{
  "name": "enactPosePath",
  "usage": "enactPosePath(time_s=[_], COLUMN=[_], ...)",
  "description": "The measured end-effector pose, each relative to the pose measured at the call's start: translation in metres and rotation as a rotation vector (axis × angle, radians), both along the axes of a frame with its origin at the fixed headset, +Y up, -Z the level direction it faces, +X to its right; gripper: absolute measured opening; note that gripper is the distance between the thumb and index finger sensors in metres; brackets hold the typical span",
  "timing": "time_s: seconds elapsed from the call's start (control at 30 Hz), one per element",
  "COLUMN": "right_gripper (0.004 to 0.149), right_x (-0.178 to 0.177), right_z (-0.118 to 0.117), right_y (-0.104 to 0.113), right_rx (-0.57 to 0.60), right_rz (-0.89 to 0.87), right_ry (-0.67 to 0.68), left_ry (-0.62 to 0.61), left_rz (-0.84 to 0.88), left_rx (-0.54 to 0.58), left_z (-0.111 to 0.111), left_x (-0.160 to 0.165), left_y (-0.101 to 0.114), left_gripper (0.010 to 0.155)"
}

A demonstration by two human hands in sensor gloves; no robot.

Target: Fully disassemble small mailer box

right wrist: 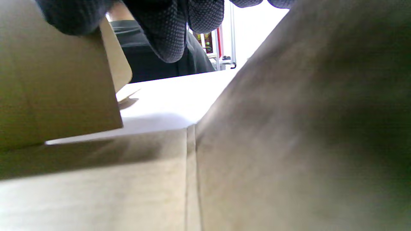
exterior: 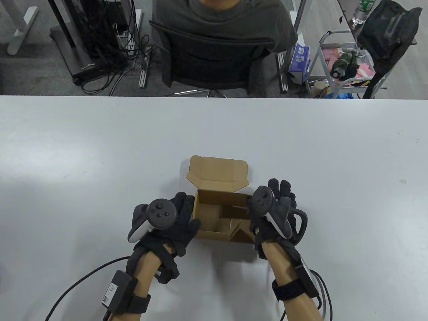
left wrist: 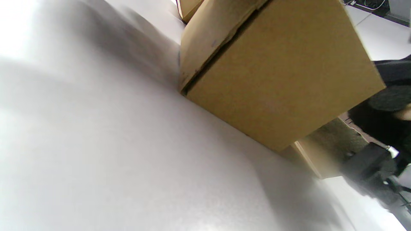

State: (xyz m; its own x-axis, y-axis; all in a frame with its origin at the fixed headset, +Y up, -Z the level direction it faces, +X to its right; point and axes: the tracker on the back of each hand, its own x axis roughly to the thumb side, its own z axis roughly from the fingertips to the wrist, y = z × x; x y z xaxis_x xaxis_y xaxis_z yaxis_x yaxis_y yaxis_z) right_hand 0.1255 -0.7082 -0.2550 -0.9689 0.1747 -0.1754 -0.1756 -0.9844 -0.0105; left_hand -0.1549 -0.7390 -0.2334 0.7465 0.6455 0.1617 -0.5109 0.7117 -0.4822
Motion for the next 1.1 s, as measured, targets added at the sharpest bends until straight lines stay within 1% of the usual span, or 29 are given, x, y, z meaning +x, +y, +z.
enactPosePath(time_s=[0.07,0.1,0.17,0.23,0.27,0.37,0.43,0.5,0.6,0.7,0.83,0.93,1.1], right_gripper=[0.065,0.066,0.065,0.064,0.063,0.06,0.06,0.06,0.059,0.06,0.063,0.067,0.07], right_x=[-0.004,-0.008,-0.02,-0.034,-0.039,-0.054,-0.054,-0.049,-0.038,-0.032,-0.029,-0.025,-0.016], right_z=[0.012,0.025,0.047,0.061,0.063,0.061,0.059,0.058,0.057,0.055,0.05,0.047,0.041], right_y=[0.013,0.023,0.033,0.033,0.032,0.024,0.02,0.022,0.023,0.016,0.007,0.002,-0.006], right_rx=[0.04,0.072,0.149,0.151,0.139,0.071,0.039,0.041,0.0,-0.092,-0.175,-0.225,-0.262], right_rz=[-0.017,-0.042,-0.063,-0.047,-0.042,-0.038,-0.044,-0.049,-0.11,-0.169,-0.184,-0.248,-0.304], right_ry=[0.029,0.05,0.1,0.179,0.2,0.258,0.264,0.245,0.231,0.227,0.237,0.231,0.193], left_ry=[0.002,0.003,0.007,0.016,0.02,0.036,0.038,0.037,0.061,0.089,0.117,0.125,0.127], left_rz=[-0.005,-0.007,-0.006,-0.006,-0.005,-0.026,-0.055,-0.07,-0.068,-0.067,-0.088,-0.091,-0.078], left_rx=[0.002,0.001,-0.002,-0.003,-0.005,-0.005,0.003,0.004,0.0,-0.021,-0.008,-0.011,-0.025], left_z=[0.0,0.0,0.001,0.002,0.002,0.003,0.004,0.005,0.006,0.007,0.008,0.009,0.009], left_x=[0.001,0.001,0.001,0.001,0.002,0.003,0.004,0.006,0.008,0.011,0.014,0.014,0.014], left_y=[0.0,0.0,0.0,-0.001,-0.001,0.0,0.001,0.0,-0.001,-0.001,0.0,0.0,0.0], left_gripper=[0.083,0.083,0.083,0.083,0.083,0.083,0.083,0.082,0.082,0.081,0.08,0.08,0.08])
